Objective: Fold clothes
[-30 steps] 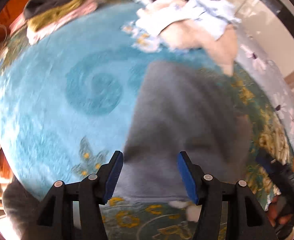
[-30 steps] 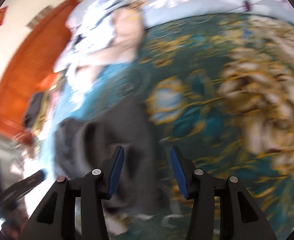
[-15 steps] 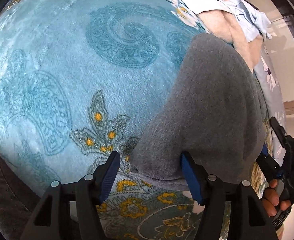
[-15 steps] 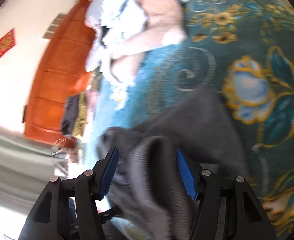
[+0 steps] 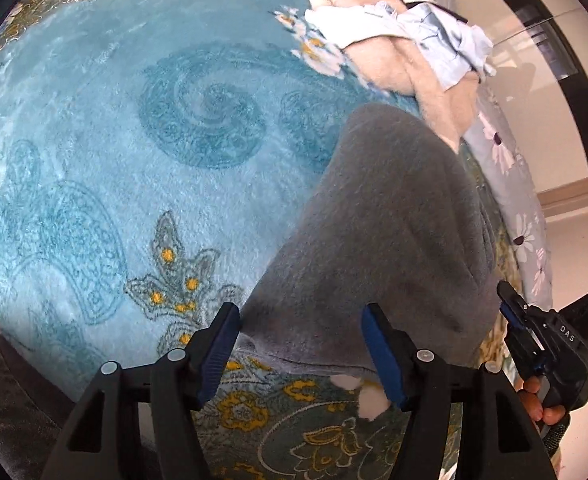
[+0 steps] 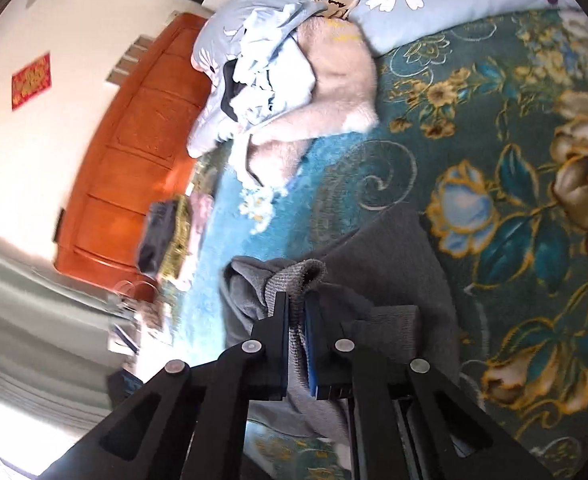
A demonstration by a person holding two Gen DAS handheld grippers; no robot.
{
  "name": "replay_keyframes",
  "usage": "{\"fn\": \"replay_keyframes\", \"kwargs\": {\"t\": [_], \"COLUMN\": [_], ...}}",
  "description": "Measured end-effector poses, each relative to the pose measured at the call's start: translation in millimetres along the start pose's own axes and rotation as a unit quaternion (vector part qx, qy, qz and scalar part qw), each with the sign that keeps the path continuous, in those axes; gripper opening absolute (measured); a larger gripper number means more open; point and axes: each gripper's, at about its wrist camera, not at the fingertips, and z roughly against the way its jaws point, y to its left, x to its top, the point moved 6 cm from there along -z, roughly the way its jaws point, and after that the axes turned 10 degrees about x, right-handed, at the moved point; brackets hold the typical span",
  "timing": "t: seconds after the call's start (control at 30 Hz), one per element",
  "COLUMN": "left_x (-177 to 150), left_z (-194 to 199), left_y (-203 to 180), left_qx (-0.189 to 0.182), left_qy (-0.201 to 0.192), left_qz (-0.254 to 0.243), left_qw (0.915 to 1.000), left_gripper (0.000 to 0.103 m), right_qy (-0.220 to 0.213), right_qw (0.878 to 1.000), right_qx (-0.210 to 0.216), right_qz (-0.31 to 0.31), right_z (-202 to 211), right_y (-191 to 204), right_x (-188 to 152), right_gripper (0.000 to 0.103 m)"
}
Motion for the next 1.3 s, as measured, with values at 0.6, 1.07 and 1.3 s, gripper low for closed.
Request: {"fn": "replay_keyframes", "kwargs": {"t": [0.6, 1.07, 1.3], "left_x": [-11.9, -7.8, -3.2], "left_z": [-31.0, -23.8, -14.3], "left_y": [6.7, 3.4, -0.6], "left_qx": [0.014, 0.006, -0.023], "left_qy": [0.092, 0.084, 0.074], "left_qz": [0.017, 0.019, 0.021], "left_qw": [0.9955, 0.9962, 0.9968], "left_gripper": [0.069, 0.069, 0.069], "right_qy": [0.015, 0.037, 0.047], "right_qw": [0.996, 0.993, 0.995], "right_qx": [0.019, 0.054, 0.019], "right_qz": [-0.088, -0.099, -0.09], "right_z": [-5.0, -34.0, -40.1], "right_y": [-56.1, -50.5, -42.4], "right_x": [-26.1, -28.5, -24.8], "right_gripper": [0.044, 0.049, 0.019]}}
